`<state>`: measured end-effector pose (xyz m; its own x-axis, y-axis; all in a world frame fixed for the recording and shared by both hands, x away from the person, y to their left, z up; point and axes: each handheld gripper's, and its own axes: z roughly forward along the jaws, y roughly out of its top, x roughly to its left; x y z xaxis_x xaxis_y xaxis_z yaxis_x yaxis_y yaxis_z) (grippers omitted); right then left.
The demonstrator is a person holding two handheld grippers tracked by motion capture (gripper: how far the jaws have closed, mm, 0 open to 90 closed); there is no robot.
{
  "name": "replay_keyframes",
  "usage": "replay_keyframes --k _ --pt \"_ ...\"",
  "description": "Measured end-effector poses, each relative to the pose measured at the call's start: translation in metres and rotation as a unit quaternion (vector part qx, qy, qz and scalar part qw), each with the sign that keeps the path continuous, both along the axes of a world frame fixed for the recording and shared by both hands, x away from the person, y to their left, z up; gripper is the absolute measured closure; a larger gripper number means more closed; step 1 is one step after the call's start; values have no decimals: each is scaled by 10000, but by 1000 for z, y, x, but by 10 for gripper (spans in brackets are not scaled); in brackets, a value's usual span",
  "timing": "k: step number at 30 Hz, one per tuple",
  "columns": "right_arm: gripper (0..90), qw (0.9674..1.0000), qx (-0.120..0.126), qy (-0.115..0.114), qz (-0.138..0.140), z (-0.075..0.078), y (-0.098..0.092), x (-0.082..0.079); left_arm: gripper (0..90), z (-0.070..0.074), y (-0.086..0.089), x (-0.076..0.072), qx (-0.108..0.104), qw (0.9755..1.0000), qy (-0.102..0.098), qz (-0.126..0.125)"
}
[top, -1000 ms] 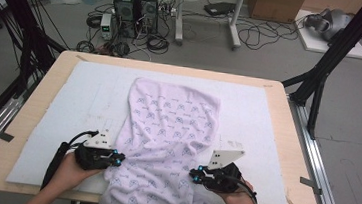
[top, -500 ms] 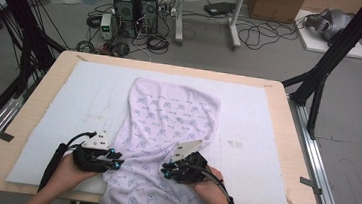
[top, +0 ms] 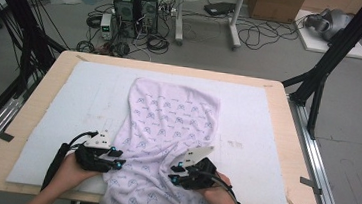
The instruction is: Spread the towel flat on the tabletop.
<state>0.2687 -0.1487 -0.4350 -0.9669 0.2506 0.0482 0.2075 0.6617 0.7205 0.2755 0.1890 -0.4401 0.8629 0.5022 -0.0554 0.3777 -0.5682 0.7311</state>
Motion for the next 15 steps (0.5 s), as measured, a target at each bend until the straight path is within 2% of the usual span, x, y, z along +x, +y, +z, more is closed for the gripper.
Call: replay_keyframes --k 1,5,9,15 --pt "700 10000 -24 56 57 -3 5 0 633 0 -1 -1 3 10000 -11 11" --pt "892 9997 -133 74 214 -3 9 -1 793 0 0 -1 -24 9999 17 -102" --pt "895 9999 -3 56 109 4 -10 -9 810 1 -1 -1 -17 10000 1 -59" --pt "897 9997 145 80 -163 19 -51 -31 805 2 1 -1 -59 10000 0 -10"
